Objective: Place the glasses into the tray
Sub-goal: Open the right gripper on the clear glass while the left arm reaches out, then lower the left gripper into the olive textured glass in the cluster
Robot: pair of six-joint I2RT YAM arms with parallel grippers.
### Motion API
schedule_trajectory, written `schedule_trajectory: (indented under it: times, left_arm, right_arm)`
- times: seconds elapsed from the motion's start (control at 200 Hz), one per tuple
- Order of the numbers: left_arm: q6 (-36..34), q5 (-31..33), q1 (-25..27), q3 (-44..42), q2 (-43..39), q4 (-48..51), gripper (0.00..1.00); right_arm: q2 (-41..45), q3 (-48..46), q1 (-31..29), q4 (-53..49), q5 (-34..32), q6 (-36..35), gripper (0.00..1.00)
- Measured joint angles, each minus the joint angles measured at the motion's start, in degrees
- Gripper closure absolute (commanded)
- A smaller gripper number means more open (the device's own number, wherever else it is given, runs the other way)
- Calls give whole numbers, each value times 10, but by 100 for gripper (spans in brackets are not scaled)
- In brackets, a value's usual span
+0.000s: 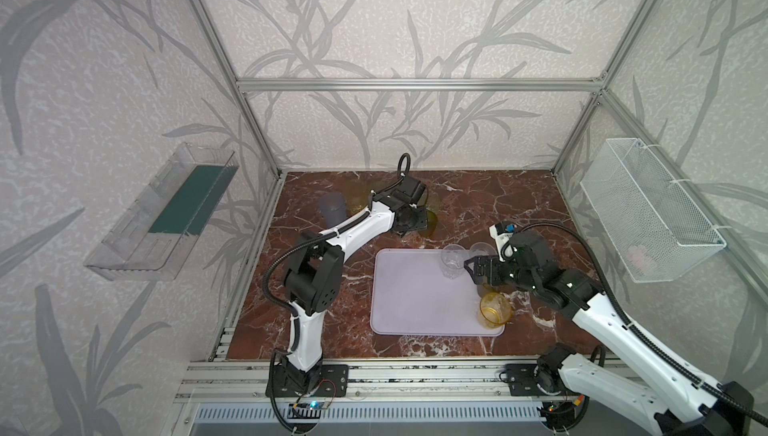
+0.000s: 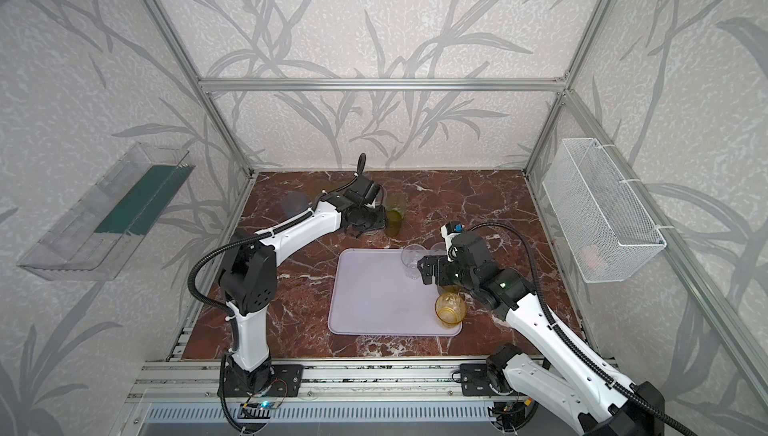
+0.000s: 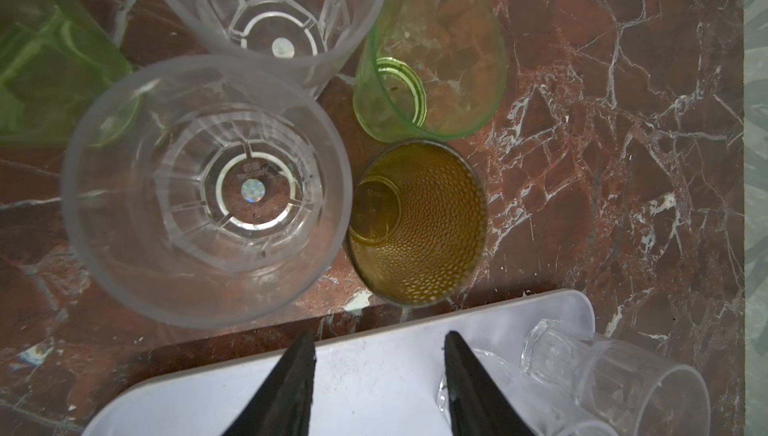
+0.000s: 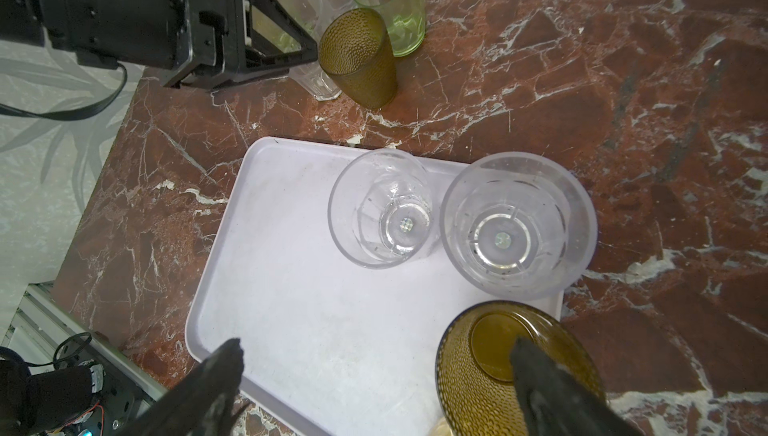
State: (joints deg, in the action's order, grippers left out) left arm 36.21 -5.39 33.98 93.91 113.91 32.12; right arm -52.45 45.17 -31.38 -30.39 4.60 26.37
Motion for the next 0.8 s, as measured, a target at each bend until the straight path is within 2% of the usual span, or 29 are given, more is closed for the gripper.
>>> schedule_trajectory:
  times: [0.085,0.69,0.8]
  left_arm:
    - [-4,2,0,14,11,3,60]
    - [-16,22,0,72,63,38,61]
    - [-18,26,0,81,65,40,64]
  right_arm:
    - [0,-1,0,-3,0,0,1]
    - [9,-13,16,-18,-7,0,1]
    - [12,-15,18,-21,-7,0,1]
